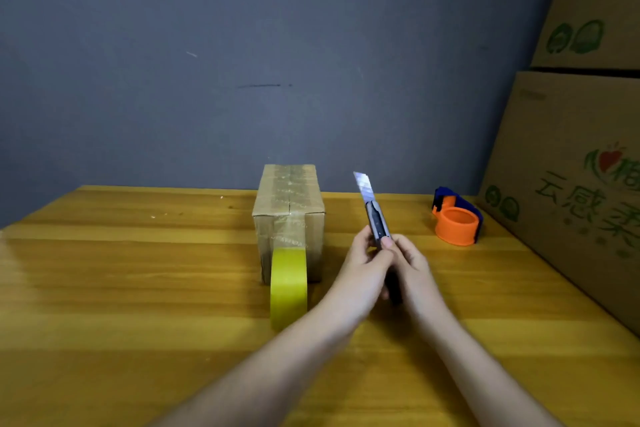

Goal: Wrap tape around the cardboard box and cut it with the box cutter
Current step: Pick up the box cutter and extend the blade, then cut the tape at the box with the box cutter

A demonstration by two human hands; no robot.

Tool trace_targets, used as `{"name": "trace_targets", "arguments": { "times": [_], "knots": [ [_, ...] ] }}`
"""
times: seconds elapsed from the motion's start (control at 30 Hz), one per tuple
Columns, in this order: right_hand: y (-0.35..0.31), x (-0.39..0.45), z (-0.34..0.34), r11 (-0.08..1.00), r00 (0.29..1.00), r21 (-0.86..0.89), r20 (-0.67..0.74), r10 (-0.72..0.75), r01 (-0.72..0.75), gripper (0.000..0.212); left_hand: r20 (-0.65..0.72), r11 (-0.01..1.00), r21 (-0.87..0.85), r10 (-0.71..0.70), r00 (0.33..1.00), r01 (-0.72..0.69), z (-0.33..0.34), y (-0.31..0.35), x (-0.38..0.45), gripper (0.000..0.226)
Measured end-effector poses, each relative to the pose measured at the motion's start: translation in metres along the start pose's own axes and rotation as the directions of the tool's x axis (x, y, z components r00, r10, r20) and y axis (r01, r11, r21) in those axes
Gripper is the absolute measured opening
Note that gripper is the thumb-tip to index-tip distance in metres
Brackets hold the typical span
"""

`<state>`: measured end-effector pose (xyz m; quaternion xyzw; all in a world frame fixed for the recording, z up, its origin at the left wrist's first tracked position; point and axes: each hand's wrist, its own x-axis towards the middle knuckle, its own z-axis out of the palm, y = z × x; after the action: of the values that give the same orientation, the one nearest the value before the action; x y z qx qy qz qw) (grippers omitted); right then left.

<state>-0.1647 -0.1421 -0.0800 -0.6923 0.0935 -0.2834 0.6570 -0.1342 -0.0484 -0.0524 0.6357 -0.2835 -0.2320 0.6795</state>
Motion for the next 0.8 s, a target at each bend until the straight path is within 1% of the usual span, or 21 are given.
{"name": "trace_targets", "arguments": {
  "times": [0.1,0.17,0.23,0.3,0.37,0.43,0.53,0.6,0.67,0.73,0.8],
  "knots": [
    [-0.011,-0.003,0.006,0.998,0.999,0.041,-0.028,-0.036,0.037,0.027,0.077,0.999,0.035,0.021,0.997,-0.024,-0.009,0.021,-0.013,0.055],
    [-0.017,-0.004,0.011,0.998,0.998,0.048,-0.039,-0.047,0.049,0.026,0.121,0.997,0.067,0.029,0.992,-0.037,-0.020,0.033,-0.023,0.046],
    [-0.019,-0.005,0.015,0.998,0.998,0.045,-0.033,-0.048,0.050,0.025,0.124,0.993,0.084,0.071,0.990,-0.081,-0.034,0.045,-0.032,0.032],
    [-0.021,-0.007,0.020,0.999,0.999,0.029,-0.031,-0.033,0.034,0.024,0.060,0.973,0.149,0.167,0.984,-0.174,-0.053,0.052,-0.038,0.029],
    [-0.023,-0.009,0.023,1.000,1.000,0.005,-0.029,-0.012,0.012,0.025,-0.022,0.938,0.218,0.281,0.960,-0.269,-0.073,0.054,-0.042,0.029],
    [-0.026,-0.012,0.028,1.000,1.000,-0.003,-0.016,0.000,0.000,0.027,-0.105,0.919,0.248,0.339,0.935,-0.306,-0.093,0.050,-0.043,0.027],
    [-0.027,-0.015,0.033,1.000,1.000,-0.003,-0.002,0.002,-0.002,0.029,-0.197,0.921,0.309,0.308,0.931,-0.239,-0.119,0.042,-0.044,0.030],
    [-0.027,-0.016,0.035,1.000,1.000,-0.005,0.004,0.007,-0.007,0.030,-0.212,0.929,0.330,0.248,0.945,-0.170,-0.133,0.034,-0.045,0.037],
    [-0.027,-0.017,0.037,1.000,1.000,-0.008,0.008,0.011,-0.011,0.030,-0.180,0.930,0.355,0.167,0.969,-0.095,-0.144,0.026,-0.045,0.048],
    [-0.025,-0.017,0.039,1.000,1.000,-0.012,0.006,0.017,-0.017,0.029,-0.096,0.917,0.397,0.092,0.991,-0.046,-0.151,0.022,-0.045,0.064],
    [-0.023,-0.017,0.039,1.000,1.000,-0.019,-0.002,0.024,-0.024,0.029,-0.021,0.893,0.449,0.042,0.999,-0.028,-0.153,0.019,-0.045,0.076]
  ]
}}
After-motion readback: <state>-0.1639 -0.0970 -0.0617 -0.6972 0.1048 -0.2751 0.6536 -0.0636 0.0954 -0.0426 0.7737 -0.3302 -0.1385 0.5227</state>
